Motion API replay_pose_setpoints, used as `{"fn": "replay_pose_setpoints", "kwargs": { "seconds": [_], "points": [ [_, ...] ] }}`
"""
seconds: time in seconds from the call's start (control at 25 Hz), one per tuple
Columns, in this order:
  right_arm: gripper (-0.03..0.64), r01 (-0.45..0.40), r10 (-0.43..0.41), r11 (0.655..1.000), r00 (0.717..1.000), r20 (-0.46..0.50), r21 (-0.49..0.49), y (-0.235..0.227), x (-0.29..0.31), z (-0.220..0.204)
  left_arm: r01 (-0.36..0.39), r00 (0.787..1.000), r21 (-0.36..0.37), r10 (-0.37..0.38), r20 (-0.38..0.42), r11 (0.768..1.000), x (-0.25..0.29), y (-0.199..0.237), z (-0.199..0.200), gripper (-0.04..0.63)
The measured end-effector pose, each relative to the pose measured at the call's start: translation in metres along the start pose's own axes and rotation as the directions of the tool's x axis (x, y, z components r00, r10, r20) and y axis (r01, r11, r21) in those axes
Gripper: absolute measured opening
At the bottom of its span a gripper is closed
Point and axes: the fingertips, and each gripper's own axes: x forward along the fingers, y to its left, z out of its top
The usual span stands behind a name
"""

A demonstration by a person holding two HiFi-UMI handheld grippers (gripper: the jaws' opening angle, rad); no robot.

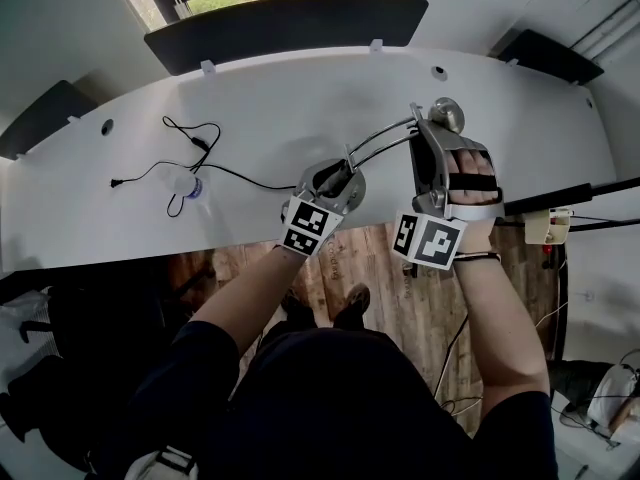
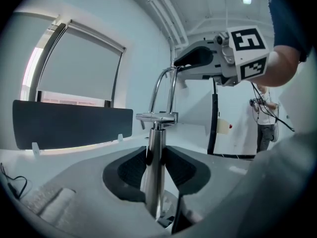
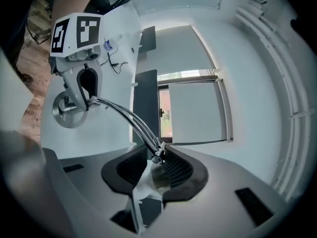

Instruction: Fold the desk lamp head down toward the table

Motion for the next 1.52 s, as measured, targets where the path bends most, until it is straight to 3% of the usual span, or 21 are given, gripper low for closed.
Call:
{"fn": "replay_pose_setpoints", "kwargs": {
  "seconds": [0.32,0.48,0.68,1.04,1.52],
  "points": [
    [0.112,-0.024,0.024,0.995,1.0,0.0,0.102,-0.001,0.0,-0.007,-0.005,1.0,0.033,0.005,0.0,0.999,0.004,-0.001,0.001,0.117],
    [0.107,-0.118,0.132,0.973,0.989,-0.06,0.199,0.02,0.006,-0.026,-0.008,1.0,0.018,0.008,0.009,1.0,0.001,0.0,0.0,0.117],
    [0.089,-0.226,0.281,0.889,0.956,-0.083,0.398,0.071,0.023,-0.059,-0.011,1.0,0.011,0.011,0.02,1.0,0.001,0.003,0.001,0.117],
    [0.077,-0.286,0.371,0.753,0.928,-0.023,0.592,0.136,0.039,-0.064,-0.006,1.0,-0.003,0.006,0.027,1.0,0.002,0.003,0.001,0.117],
    [0.072,-0.384,0.481,0.479,0.867,0.13,0.79,0.204,0.049,-0.038,-0.001,0.999,-0.045,0.003,0.032,0.999,0.003,0.004,-0.001,0.117]
  ]
}}
